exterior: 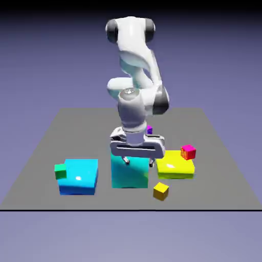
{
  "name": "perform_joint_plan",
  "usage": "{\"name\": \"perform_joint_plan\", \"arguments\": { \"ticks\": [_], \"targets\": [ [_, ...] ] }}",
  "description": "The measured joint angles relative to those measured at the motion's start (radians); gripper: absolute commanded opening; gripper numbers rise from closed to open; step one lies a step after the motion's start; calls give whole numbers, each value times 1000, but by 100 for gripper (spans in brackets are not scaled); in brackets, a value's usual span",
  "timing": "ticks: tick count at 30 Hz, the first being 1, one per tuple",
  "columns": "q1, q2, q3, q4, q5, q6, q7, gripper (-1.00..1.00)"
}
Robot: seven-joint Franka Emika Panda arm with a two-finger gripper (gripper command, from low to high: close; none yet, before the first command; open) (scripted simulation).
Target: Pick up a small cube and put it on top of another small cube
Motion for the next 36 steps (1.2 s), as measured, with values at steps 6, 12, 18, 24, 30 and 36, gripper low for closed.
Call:
{"name": "perform_joint_plan", "arguments": {
  "ticks": [6, 12, 18, 24, 30, 36],
  "targets": [
    [-44, 217, 50, 182, 47, -223, 82, 0],
    [-88, 435, 99, 363, 95, -447, 165, 0],
    [-132, 652, 149, 545, 142, -670, 247, 0],
    [-117, 691, 161, 436, 164, -557, 227, -100],
    [-139, 677, 165, 561, 150, -701, 261, -100],
    [-156, 521, 374, 344, 128, -677, 305, -100]
  ]
}}
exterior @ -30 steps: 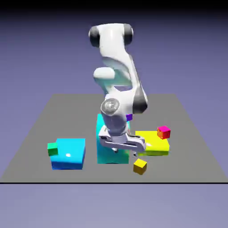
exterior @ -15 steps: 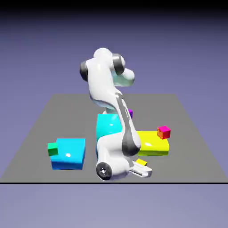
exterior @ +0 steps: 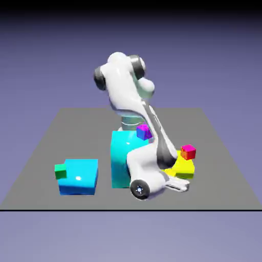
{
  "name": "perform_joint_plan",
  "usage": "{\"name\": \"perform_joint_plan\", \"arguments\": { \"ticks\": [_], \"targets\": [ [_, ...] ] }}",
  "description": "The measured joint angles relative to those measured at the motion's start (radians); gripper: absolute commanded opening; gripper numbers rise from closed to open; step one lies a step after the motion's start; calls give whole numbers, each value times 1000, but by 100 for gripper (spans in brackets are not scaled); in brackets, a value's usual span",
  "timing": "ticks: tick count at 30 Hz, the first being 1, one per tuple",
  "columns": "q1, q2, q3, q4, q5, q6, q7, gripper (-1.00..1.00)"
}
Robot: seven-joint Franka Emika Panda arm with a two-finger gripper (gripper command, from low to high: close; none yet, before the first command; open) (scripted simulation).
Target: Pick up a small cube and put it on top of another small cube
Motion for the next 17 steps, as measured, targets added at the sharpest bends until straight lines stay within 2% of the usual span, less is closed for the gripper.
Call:
{"name": "perform_joint_plan", "arguments": {
  "ticks": [8, 10, 13, 14, 17],
  "targets": [
    [-23, -208, 279, -290, -30, 32, 58, -100],
    [-24, -214, 287, -298, -31, 33, 60, -100],
    [-5, -202, 286, -407, -23, 157, 39, -100],
    [0, -199, 286, -435, -20, 188, 34, 100],
    [-6, -203, 286, -398, -25, 146, 41, 100]
  ]
}}
